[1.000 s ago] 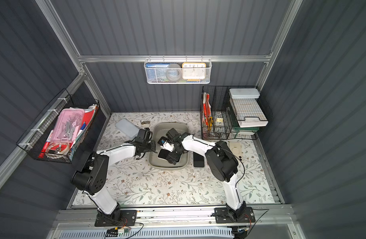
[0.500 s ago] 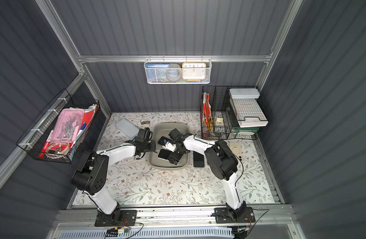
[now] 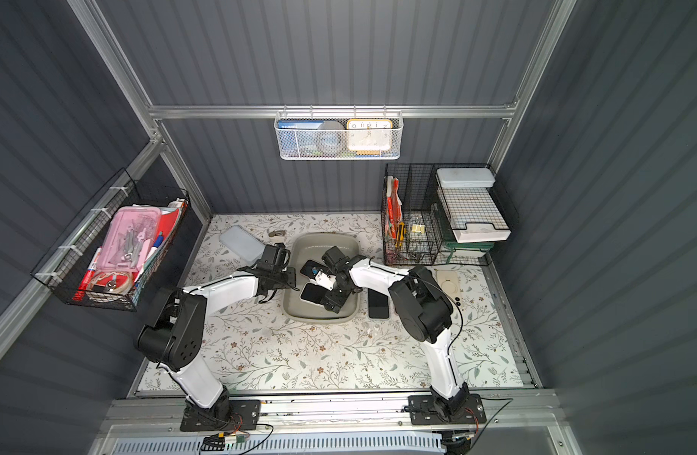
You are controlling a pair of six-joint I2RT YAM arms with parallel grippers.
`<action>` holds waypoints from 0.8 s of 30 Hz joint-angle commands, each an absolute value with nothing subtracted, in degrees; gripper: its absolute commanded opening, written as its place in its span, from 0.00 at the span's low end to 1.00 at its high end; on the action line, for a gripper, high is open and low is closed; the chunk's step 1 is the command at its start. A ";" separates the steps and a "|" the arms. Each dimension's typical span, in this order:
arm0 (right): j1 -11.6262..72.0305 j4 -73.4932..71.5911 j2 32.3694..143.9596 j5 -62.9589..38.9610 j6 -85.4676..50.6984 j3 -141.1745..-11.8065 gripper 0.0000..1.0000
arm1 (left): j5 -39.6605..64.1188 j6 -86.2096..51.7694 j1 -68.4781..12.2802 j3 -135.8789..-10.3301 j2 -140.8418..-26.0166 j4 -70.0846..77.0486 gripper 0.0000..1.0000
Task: Take the phone out of the storage box
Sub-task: Pick up the phone from the storage box.
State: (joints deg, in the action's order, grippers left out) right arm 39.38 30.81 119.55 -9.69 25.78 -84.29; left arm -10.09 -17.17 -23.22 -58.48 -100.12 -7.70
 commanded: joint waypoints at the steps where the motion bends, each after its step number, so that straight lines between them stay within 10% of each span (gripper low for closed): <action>1: 39.81 33.79 121.34 -9.67 25.05 -83.86 0.83 | -9.12 -16.00 -23.09 -60.72 -98.54 -7.82 0.19; 24: 39.55 32.92 119.78 -12.97 22.06 -84.29 0.58 | -9.12 -16.18 -23.06 -60.50 -97.29 -8.44 0.32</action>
State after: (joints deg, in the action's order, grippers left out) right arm 39.46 30.63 119.55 -10.24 24.23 -84.40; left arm -9.63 -16.56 -23.20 -59.59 -99.15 -7.79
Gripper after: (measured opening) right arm 0.820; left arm 0.321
